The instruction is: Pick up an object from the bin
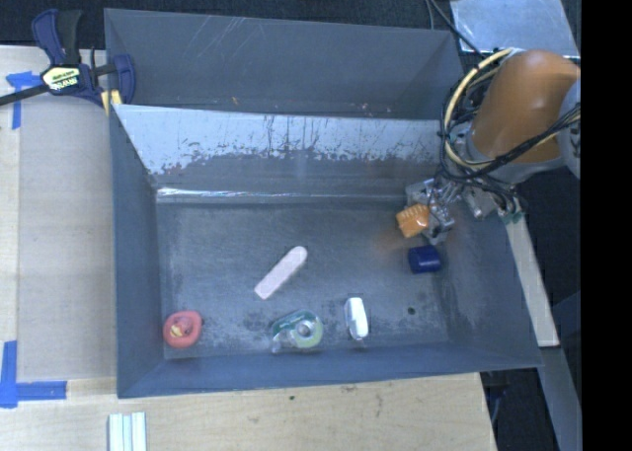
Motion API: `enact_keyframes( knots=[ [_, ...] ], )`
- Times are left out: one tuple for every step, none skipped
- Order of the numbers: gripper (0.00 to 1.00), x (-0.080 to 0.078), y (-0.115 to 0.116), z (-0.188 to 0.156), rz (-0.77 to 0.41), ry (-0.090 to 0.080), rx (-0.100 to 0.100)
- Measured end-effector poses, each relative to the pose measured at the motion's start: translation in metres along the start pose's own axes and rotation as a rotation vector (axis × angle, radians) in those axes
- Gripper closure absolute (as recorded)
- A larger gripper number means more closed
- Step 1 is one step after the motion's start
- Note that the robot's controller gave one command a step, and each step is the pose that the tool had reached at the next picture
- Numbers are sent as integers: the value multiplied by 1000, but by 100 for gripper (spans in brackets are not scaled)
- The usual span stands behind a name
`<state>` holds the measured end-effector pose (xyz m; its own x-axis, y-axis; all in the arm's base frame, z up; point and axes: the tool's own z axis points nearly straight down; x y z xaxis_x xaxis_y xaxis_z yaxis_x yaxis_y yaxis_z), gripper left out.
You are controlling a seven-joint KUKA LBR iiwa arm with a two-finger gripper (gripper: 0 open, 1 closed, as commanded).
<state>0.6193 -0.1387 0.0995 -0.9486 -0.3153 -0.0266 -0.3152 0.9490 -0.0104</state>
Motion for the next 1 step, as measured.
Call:
enact_keyframes(
  knots=[
    [100,0,0,0,0,0,0]
  ],
)
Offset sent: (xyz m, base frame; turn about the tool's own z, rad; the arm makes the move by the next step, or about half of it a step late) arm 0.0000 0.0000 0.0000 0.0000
